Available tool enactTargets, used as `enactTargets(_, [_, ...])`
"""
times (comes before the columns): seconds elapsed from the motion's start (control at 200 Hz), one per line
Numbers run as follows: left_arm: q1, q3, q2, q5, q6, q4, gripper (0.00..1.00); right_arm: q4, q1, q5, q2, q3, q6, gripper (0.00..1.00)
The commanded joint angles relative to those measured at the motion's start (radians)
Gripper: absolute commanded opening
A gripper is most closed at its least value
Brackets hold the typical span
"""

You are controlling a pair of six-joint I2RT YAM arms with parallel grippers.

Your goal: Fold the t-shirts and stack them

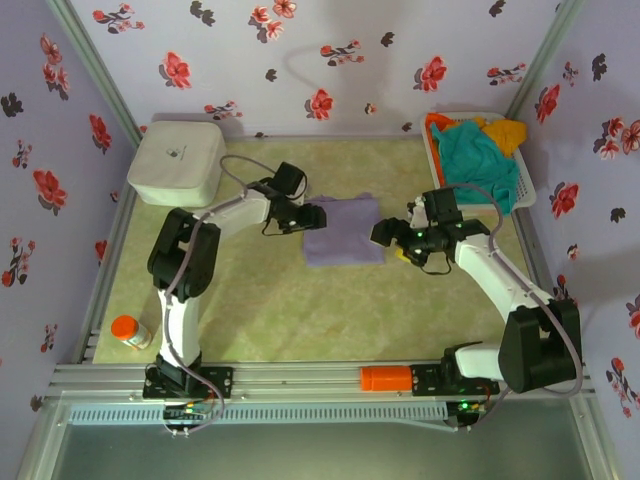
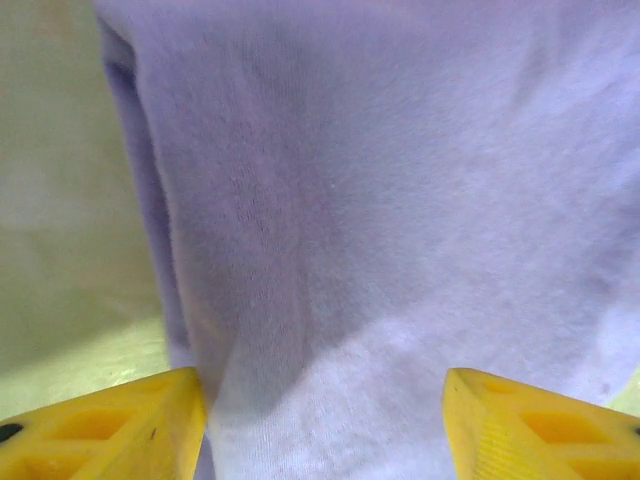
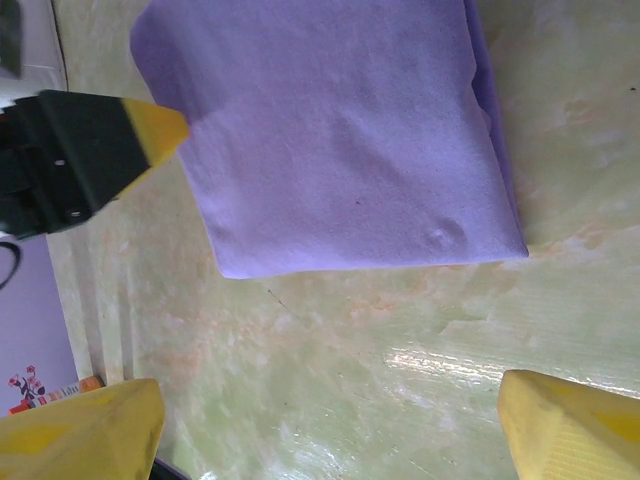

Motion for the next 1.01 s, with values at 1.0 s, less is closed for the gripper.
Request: enactTargets(1.0, [-0.029,0.091,0.161,0.006,-0.019,-0.054,0.51,-0.001,-0.007,0.002,-0.032,-0.066,-0.011,0.86])
